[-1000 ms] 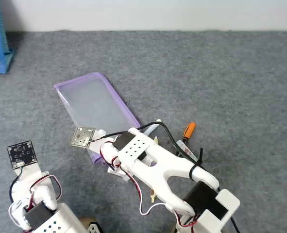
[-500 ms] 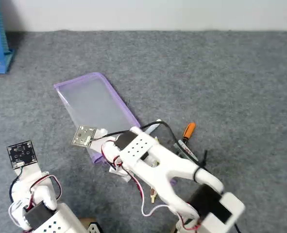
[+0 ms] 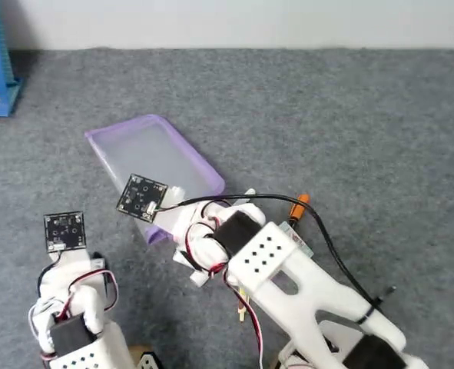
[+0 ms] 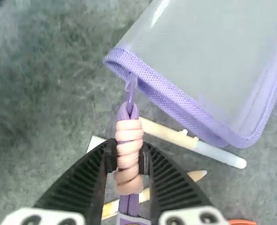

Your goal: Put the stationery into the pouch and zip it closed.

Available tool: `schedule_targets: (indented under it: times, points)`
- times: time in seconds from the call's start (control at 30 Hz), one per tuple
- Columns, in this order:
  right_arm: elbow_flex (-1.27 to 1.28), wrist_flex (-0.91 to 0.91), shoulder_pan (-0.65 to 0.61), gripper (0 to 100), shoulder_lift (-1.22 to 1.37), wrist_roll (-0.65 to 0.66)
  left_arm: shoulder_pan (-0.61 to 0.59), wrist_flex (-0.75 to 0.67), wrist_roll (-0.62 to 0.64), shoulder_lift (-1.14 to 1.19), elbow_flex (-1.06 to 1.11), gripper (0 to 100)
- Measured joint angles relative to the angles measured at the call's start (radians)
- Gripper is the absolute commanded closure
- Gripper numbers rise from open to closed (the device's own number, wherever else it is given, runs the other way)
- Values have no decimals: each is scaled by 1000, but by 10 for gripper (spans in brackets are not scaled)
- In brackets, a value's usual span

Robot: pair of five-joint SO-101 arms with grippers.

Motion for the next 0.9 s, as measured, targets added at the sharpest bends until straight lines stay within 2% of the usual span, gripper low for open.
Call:
schedule_targets:
  times: [0.17, 0.47, 0.73, 0.9]
  points:
    - [0, -18, 0, 989, -9, -21, 77, 14, 97, 0, -58, 698]
    - [0, -20, 0, 989, -9, -25, 351, 17, 189, 0, -71, 698]
    - [0, -20, 0, 989, -18, -25, 379, -63, 247, 0, -66, 698]
    - [0, 12, 3, 989, -112, -25, 381, -130, 255, 0, -23, 699]
